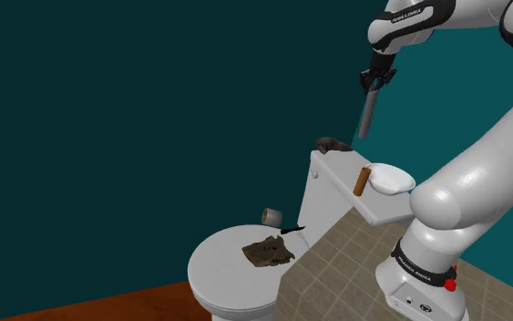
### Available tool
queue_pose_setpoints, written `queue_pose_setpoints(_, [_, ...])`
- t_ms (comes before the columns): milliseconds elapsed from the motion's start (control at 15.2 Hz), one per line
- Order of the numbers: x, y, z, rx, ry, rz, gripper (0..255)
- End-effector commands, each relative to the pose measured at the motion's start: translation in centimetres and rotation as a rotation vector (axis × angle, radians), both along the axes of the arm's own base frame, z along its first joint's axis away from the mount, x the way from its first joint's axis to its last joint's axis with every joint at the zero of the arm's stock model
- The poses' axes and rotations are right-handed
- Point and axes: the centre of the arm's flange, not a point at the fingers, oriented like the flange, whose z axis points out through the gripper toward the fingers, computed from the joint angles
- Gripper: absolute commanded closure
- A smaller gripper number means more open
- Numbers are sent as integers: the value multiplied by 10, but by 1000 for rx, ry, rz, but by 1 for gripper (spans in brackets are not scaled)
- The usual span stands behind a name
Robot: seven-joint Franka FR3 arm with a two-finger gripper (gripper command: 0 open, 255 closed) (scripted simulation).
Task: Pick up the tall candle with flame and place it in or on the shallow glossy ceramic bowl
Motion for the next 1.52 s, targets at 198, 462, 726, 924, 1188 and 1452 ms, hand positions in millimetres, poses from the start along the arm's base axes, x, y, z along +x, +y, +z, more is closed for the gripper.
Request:
queue_pose_setpoints(198, [-60,12,22,0,0,1,255])
queue_pose_setpoints(462, [-109,22,38,0,0,1,255])
queue_pose_setpoints(726, [-159,32,53,0,0,1,255])
queue_pose_setpoints(924, [-187,38,57,0,0,1,255])
queue_pose_setpoints(1188, [-175,30,33,31,37,-3,0])
queue_pose_setpoints(1452, [-167,20,-17,95,114,-9,0])
